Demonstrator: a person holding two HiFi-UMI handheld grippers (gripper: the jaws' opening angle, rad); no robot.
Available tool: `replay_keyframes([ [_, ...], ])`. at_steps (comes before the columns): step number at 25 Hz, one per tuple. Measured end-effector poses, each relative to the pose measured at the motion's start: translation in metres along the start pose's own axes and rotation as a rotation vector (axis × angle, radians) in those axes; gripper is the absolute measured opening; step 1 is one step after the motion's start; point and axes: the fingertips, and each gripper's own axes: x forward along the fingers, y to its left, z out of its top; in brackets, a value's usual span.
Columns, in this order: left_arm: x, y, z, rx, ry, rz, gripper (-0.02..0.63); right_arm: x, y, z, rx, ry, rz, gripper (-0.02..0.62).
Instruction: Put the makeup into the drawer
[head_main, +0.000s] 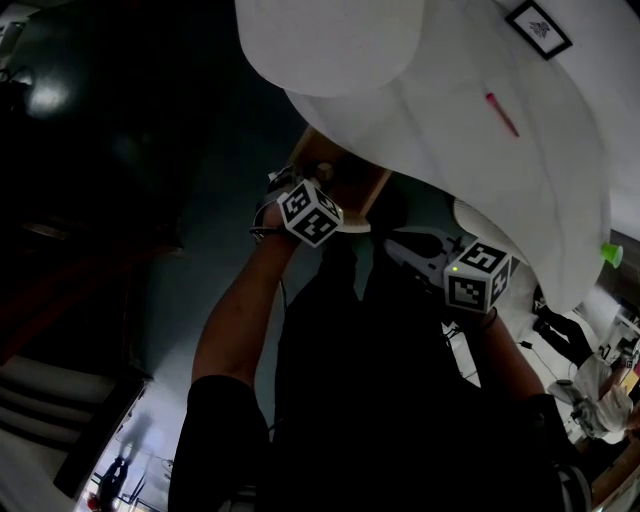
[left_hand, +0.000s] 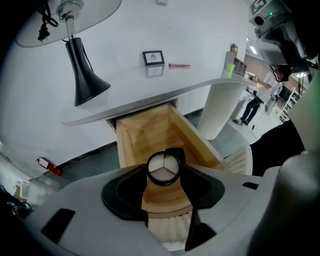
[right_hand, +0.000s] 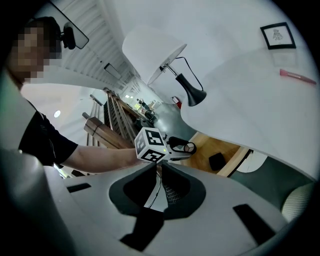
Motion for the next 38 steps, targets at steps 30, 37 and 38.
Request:
replay_keyframes([
  [30,0.031,0.014,0.017,0.416,0.008,-0.22,0.218,0.001,-0.025,-0.023,0.101,-0.006,-0.029,0.017],
  [37,0.04,0.026,0.01,0.491,0.029,-0.278,0.218,0.012,-0.032,-0.032,0.111,0.032,-0.036,0.017],
  [38,0.039,0.024,0.011,0.504,0.023,-0.296,0.218,0.014,-0.032,-0.033,0.111,0.036,-0.034,0.017],
])
